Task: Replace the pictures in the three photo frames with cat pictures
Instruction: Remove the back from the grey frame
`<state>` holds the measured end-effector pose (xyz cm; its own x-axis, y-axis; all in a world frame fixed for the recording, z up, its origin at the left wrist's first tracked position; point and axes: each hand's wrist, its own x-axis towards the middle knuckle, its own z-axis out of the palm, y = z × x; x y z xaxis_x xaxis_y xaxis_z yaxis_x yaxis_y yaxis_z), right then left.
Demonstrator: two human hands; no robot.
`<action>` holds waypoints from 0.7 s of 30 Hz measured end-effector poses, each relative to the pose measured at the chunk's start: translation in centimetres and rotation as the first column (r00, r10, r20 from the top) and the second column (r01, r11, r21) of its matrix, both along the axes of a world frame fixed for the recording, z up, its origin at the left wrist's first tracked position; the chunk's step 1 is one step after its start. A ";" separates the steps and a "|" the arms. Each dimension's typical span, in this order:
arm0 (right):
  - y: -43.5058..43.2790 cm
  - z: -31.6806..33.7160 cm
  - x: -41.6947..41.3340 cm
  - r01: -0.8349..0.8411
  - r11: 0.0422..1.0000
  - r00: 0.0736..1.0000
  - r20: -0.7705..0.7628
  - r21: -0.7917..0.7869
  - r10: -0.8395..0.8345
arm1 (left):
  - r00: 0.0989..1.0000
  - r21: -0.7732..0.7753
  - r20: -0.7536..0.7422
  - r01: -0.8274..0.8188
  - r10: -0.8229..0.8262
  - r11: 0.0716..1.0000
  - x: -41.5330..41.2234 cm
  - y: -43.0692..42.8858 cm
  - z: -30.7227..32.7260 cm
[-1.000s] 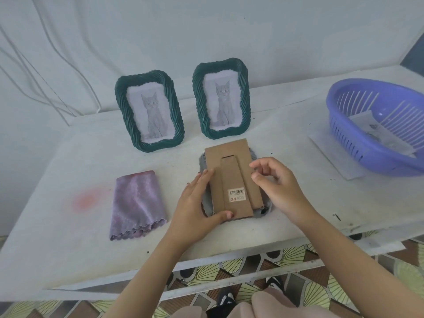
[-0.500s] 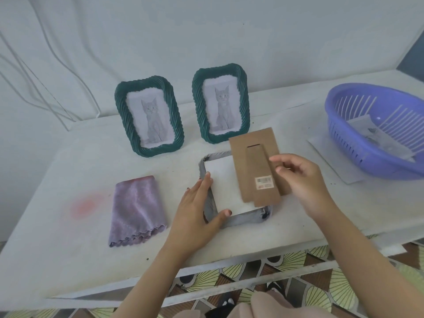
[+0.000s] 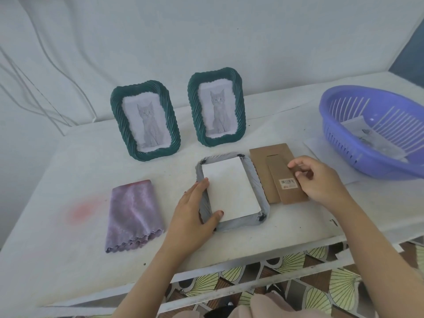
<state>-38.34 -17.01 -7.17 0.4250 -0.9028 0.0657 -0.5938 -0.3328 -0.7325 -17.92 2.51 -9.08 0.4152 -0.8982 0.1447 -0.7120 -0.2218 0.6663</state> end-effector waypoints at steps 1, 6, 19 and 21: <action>-0.1 0.0 0.0 -0.003 1.000 1.000 -0.016 -0.025 0.003 | 1.000 -0.001 0.000 -0.003 0.003 1.000 -0.1 0.0 0.0; 0.1 -0.5 0.2 -0.048 0.994 0.990 -0.134 -0.097 0.035 | 1.000 -0.010 0.010 -0.023 0.023 1.000 -0.2 0.3 -0.1; 7.0 -0.1 6.5 -0.242 0.931 0.957 -0.224 -0.274 0.183 | 0.999 -0.047 -0.025 -0.041 0.040 0.998 -0.2 0.2 -0.2; 7.1 0.0 6.7 -0.218 0.949 0.966 -0.190 -0.226 0.176 | 0.999 -0.046 -0.033 -0.040 0.038 0.998 -0.2 0.2 -0.2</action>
<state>-31.67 -9.95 -7.21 0.6165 -0.7650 0.1863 -0.6041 -0.6113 -0.5113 -18.12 2.70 -9.27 0.4548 -0.8738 0.1719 -0.6817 -0.2174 0.6986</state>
